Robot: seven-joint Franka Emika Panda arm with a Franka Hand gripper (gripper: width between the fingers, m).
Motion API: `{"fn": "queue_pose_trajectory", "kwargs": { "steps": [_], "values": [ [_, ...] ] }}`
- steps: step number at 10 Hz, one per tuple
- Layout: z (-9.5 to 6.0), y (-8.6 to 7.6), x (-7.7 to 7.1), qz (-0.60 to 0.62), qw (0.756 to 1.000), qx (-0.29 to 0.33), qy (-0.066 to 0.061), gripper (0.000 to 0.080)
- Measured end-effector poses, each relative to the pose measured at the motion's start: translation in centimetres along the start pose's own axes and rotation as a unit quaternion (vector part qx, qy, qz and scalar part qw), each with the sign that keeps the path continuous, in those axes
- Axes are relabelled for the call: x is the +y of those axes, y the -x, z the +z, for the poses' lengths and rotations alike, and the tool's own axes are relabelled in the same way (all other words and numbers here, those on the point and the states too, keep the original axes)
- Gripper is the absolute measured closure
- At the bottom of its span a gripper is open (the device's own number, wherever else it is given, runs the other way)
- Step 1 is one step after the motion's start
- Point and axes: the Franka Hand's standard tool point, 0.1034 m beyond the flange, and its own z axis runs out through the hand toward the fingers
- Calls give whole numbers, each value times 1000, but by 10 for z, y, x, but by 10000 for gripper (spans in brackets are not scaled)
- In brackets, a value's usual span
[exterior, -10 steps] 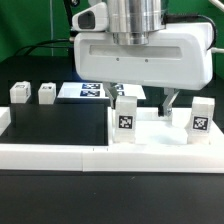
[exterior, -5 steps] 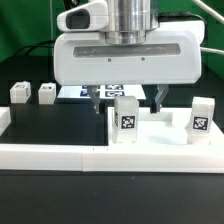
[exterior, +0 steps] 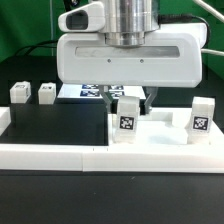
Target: Assemble square table
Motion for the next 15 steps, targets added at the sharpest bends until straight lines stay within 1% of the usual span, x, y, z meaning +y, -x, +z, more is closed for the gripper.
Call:
{"fn": "queue_pose_trajectory", "kwargs": {
  "steps": [1,3,6,7,8,9,10,11,12,13,14,15],
  "values": [
    [0,0,0,43,999,0,0,508],
    [0,0,-1,90,996,0,0,508],
    [0,0,-1,193,981,0,-1,508],
    [0,0,-2,231,973,0,-2,508],
    [0,-1,-3,298,955,1,-1,508],
    [1,-1,-5,373,928,3,-2,508],
    [2,0,-7,458,889,3,-7,508],
    [2,-1,-9,545,838,0,-16,508],
    [2,-2,-7,586,810,-5,-25,508],
    [2,-1,-9,597,802,-7,-26,508],
    [2,-1,-9,630,776,-9,-28,508],
    [2,-2,-8,647,762,-10,-28,508]
  ]
}}
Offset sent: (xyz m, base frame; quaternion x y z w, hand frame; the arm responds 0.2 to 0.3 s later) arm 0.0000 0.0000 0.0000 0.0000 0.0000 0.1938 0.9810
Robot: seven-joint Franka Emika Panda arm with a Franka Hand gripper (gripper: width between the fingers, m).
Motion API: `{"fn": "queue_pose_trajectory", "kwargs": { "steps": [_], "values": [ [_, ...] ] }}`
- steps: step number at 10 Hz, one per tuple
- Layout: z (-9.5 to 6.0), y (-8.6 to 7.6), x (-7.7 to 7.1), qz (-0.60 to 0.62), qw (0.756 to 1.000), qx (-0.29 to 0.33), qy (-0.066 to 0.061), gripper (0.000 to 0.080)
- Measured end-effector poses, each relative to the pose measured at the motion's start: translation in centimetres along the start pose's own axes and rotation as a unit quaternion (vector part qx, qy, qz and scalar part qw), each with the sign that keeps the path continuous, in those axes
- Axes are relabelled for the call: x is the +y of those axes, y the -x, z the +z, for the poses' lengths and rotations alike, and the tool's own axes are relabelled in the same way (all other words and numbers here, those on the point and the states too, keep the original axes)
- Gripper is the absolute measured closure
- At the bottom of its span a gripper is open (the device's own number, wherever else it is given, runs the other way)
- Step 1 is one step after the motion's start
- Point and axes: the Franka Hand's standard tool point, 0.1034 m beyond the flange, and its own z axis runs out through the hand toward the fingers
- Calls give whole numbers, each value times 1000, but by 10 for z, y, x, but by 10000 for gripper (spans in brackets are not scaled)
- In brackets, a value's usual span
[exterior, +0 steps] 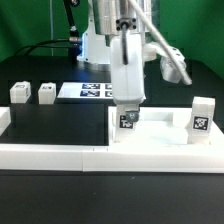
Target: Assemble square table
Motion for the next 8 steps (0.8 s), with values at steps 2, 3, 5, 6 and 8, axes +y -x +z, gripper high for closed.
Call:
{"fn": "queue_pose_trajectory", "kwargs": {
  "steps": [2,3,5,6,8],
  "values": [
    [0,-1,0,45,999,0,-1,508],
    [0,-3,-2,79,997,-1,1,508],
    [-1,-4,-5,154,988,-2,24,501],
    [-1,-6,-4,188,982,-1,28,495],
    [-2,-6,-4,224,974,4,27,491]
  ]
}}
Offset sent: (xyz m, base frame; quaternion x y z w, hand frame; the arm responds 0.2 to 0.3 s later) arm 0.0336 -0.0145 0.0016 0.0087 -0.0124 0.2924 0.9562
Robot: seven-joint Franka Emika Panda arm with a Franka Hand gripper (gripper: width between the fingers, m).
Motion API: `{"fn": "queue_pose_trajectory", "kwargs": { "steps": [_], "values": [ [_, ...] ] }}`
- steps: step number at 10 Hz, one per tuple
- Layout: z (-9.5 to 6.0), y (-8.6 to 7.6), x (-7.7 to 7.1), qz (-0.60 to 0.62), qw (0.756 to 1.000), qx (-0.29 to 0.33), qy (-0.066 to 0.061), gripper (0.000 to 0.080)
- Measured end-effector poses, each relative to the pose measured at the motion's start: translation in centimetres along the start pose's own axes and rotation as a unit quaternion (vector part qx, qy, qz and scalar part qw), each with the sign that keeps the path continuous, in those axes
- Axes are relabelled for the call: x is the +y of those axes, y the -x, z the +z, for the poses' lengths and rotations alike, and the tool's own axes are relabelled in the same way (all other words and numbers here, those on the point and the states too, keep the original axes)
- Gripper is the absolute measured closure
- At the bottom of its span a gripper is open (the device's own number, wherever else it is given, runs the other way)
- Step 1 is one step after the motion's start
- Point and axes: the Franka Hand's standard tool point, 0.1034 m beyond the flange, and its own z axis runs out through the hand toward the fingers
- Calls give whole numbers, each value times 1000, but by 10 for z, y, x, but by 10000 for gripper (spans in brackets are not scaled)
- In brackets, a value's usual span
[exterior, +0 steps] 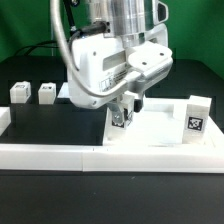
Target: Assemble square table
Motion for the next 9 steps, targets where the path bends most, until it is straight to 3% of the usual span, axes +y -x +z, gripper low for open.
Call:
{"fn": "queue_pose_trajectory", "kwargs": {
  "steps": [4,5,6,7,8,9],
  "values": [
    [2,-1,4,-27,1000,10,-6,489],
    [2,0,4,-27,1000,10,-6,405],
    [2,0,4,-27,1000,10,-6,269],
    [2,0,4,-29,1000,10,-6,269],
    [2,0,4,-30,999,10,-6,175],
    [2,0,4,-30,999,10,-6,157]
  ]
}}
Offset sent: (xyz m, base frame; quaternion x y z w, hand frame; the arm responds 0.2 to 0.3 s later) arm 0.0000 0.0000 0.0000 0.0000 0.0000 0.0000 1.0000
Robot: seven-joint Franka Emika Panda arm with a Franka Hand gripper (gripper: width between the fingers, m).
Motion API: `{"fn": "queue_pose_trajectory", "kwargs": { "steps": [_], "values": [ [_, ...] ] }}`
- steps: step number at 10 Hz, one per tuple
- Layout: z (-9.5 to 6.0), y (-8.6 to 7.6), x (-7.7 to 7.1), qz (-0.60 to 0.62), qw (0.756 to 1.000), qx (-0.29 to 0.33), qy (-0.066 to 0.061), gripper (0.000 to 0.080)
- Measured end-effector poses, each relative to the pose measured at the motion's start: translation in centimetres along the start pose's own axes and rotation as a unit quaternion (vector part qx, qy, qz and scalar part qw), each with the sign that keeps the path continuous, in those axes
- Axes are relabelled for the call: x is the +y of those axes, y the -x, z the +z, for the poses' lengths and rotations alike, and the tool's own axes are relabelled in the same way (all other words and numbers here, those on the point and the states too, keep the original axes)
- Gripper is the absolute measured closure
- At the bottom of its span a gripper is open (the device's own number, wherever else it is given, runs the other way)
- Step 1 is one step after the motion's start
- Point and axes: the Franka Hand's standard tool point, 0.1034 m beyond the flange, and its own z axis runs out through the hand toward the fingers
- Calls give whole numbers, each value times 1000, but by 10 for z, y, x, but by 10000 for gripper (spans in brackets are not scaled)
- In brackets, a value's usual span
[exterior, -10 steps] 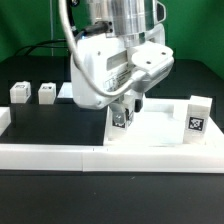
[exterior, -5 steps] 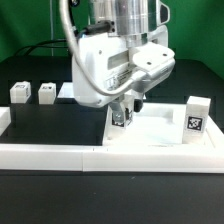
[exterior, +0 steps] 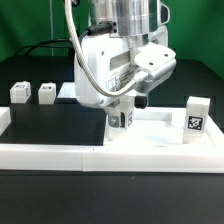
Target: Assemble square table
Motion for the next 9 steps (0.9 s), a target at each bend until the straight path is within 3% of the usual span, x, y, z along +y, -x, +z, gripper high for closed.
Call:
{"fn": "queue_pose_trajectory", "kwargs": {
  "steps": [9],
  "values": [
    [0,0,0,-2,1000,0,0,150]
  ]
}}
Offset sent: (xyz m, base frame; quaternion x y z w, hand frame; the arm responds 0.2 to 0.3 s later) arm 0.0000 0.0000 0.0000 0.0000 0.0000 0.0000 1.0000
